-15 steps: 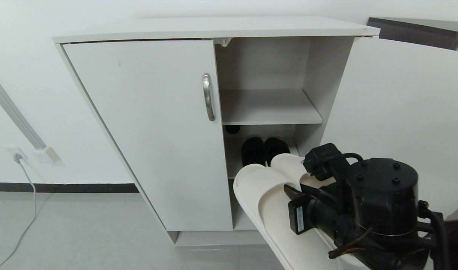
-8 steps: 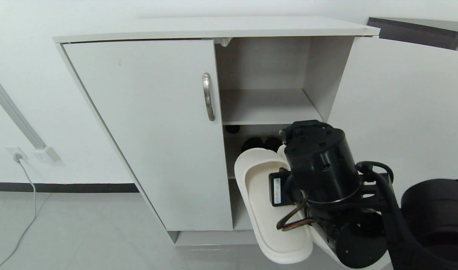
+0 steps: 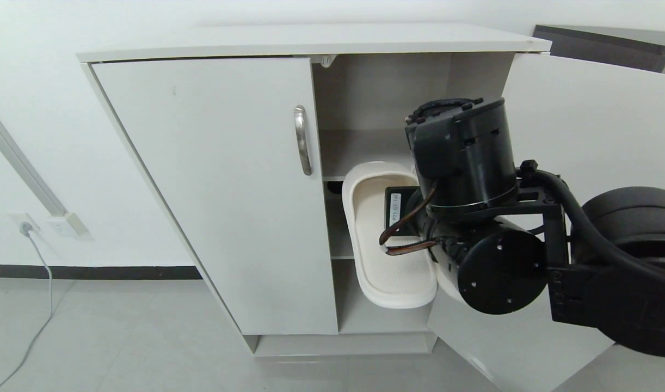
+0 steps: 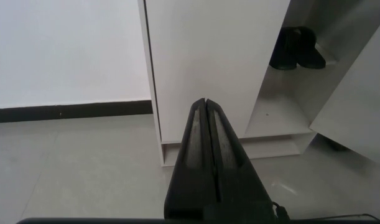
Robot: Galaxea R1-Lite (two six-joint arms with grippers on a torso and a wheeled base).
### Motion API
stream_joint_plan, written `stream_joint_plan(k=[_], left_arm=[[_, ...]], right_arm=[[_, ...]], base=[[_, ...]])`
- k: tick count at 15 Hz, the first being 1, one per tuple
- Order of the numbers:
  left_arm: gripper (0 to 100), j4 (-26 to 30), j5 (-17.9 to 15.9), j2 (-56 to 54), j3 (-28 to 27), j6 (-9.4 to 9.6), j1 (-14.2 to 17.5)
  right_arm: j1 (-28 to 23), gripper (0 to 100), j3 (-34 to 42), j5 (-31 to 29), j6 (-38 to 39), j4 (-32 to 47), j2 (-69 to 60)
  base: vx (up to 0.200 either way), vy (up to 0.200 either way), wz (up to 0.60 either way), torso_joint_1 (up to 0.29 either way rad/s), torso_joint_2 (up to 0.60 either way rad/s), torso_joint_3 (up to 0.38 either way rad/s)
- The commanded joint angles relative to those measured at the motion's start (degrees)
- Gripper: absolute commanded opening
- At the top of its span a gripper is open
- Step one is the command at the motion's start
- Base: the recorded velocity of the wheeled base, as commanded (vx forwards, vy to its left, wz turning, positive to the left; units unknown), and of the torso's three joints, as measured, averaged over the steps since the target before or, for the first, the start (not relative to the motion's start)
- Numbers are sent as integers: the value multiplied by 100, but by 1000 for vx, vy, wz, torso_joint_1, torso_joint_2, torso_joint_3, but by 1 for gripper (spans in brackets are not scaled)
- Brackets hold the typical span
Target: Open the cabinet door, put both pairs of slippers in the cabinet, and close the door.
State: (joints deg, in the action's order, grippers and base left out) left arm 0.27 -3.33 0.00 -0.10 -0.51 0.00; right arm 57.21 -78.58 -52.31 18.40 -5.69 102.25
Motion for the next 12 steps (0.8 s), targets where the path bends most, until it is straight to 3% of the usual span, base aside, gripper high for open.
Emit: stream_joint_plan(k=[1, 10, 12], left_arm=[[0, 0, -1, 0, 1, -2, 0], [0, 0, 8, 0, 1, 7, 0], [0, 0, -1, 0, 1, 7, 0]], right_arm=[[-78, 0, 45, 1, -11, -46, 14], [-131, 0, 97, 10, -11, -55, 23], [-131, 0, 97, 10, -20, -55, 31]], base=[[0, 0, 0, 0, 0, 0], [0, 0, 0, 0, 0, 0], [200, 0, 0, 0, 2, -2]])
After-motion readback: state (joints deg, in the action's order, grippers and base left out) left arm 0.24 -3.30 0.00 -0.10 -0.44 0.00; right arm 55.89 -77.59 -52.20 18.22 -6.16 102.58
